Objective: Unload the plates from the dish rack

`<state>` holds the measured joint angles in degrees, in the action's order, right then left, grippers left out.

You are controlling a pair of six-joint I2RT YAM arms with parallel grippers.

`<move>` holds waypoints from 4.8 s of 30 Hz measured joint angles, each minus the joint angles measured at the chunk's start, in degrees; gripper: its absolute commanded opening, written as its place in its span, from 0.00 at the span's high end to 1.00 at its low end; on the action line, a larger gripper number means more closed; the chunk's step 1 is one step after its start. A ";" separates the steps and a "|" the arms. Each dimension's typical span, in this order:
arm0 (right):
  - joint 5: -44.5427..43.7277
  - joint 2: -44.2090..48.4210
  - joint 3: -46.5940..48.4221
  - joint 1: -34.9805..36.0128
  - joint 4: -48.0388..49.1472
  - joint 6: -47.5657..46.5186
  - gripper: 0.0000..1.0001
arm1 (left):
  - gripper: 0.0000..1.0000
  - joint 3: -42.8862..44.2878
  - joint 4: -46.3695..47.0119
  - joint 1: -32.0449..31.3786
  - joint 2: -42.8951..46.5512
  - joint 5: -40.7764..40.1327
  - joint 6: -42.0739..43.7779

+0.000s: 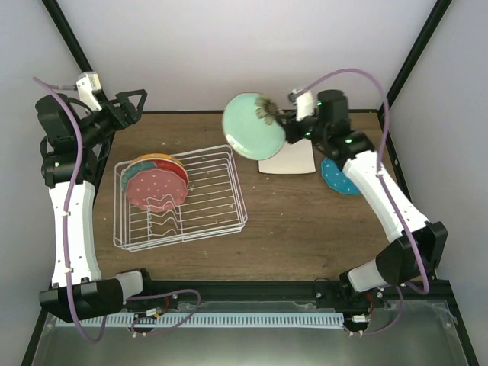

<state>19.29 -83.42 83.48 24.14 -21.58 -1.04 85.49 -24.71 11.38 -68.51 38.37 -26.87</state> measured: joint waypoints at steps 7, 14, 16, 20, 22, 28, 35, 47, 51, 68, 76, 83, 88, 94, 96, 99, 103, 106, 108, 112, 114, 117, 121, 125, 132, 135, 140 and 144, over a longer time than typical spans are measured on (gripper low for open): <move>0.37 0.61 0.66 -13.99 -14.51 6.19 0.99 | 0.00 -0.02 0.55 0.00 0.00 0.35 -0.02; 1.27 3.30 -15.17 -17.27 -22.84 8.85 0.99 | 0.00 -0.39 1.11 0.00 0.00 0.44 -0.07; 2.08 3.80 -18.75 -17.27 -24.57 9.11 0.99 | 0.00 -0.50 1.18 0.00 0.00 0.52 -0.11; 3.76 4.04 -24.48 -17.22 -26.34 9.38 0.99 | 0.00 -0.52 1.49 0.00 -0.02 0.76 -0.15; 4.02 4.02 -26.53 -17.22 -26.49 9.49 0.99 | 0.00 -0.55 1.49 0.00 0.00 0.79 -0.15; 6.27 1.95 -28.46 -17.27 -25.73 9.88 0.94 | 0.00 -0.57 1.49 0.00 0.00 0.94 -0.15; 7.23 -2.60 -28.46 -17.27 -24.28 10.34 0.75 | 0.00 -0.57 1.49 0.00 0.00 0.96 -0.13; 2.10 -5.77 -28.46 -17.27 -23.17 11.61 0.45 | 0.00 -1.14 1.46 0.00 0.15 0.92 -0.13; -1.27 -6.71 -27.85 -17.27 -23.17 12.70 0.41 | 0.00 -1.29 1.49 0.00 0.24 0.92 -0.13; -4.52 -6.64 -1.38 -6.75 -11.32 11.91 0.43 | 0.00 -1.29 1.51 0.00 0.92 0.94 -0.15; -3.28 -18.40 13.33 21.27 4.85 -2.69 0.46 | 0.00 -1.29 1.44 0.00 1.25 0.74 0.02; -7.65 -29.46 15.04 30.51 8.76 -12.50 0.49 | 0.00 -1.29 0.98 0.00 2.86 0.66 0.52; -10.29 -34.25 18.21 32.48 10.58 -16.85 0.49 | 0.00 -1.29 0.94 0.00 2.99 0.63 0.96; -11.65 -37.73 23.28 33.11 13.09 -18.93 0.49 | 0.00 -1.29 0.94 0.00 2.91 0.68 1.29; -11.85 -38.27 23.76 33.11 13.60 -19.15 0.50 | 0.00 -1.29 0.90 0.00 2.84 0.70 1.38; -11.87 -38.99 23.91 33.11 13.88 -19.43 0.50 | 0.00 -1.29 0.83 0.00 2.67 0.72 1.55; -11.89 -39.60 23.98 33.22 14.45 -19.80 0.50 | 0.00 -1.29 0.55 0.00 2.49 0.76 1.60; -11.85 -39.67 24.06 33.27 14.60 -20.11 0.50 | 0.00 -1.29 0.55 0.00 2.34 0.79 1.60; -11.85 -39.76 24.20 33.33 14.69 -20.33 0.50 | 0.00 -1.29 0.55 0.00 2.29 0.81 1.60; -11.87 -40.61 25.51 33.55 14.80 -20.72 0.51 | 0.00 -1.29 0.55 0.00 2.27 0.92 1.62; -11.93 -40.68 25.59 33.59 14.82 -20.81 0.51 | 0.00 -1.29 0.52 0.00 2.27 0.94 1.64; -12.17 -40.70 25.59 33.79 14.91 -21.03 0.51 | 0.00 -1.29 0.50 0.00 2.27 0.96 1.79; -12.74 -40.70 25.59 34.32 15.63 -21.35 0.53 | 0.00 -1.29 0.37 0.00 2.27 1.01 1.99; -12.76 -40.72 25.35 35.87 15.67 -21.44 0.54 | 0.00 -1.31 0.11 0.00 2.27 1.03 2.10; -12.96 -40.72 23.50 37.99 16.33 -22.08 0.54 | 0.00 -1.64 0.09 0.00 2.27 1.27 2.23; -13.55 -40.72 23.15 38.01 16.31 -22.36 0.54 | 0.00 -1.77 0.02 0.00 2.27 1.38 2.21; -15.23 -40.72 23.15 37.92 17.11 -22.95 0.54 | 0.00 -1.86 -0.04 0.00 2.29 1.38 2.21; -16.20 -40.72 23.15 37.83 17.79 -23.63 0.53 | 0.00 -1.90 -0.04 0.00 2.29 1.38 2.23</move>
<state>3.09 -124.14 106.63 61.98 -3.79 -24.67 83.59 -24.75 11.38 -66.22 39.75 -24.64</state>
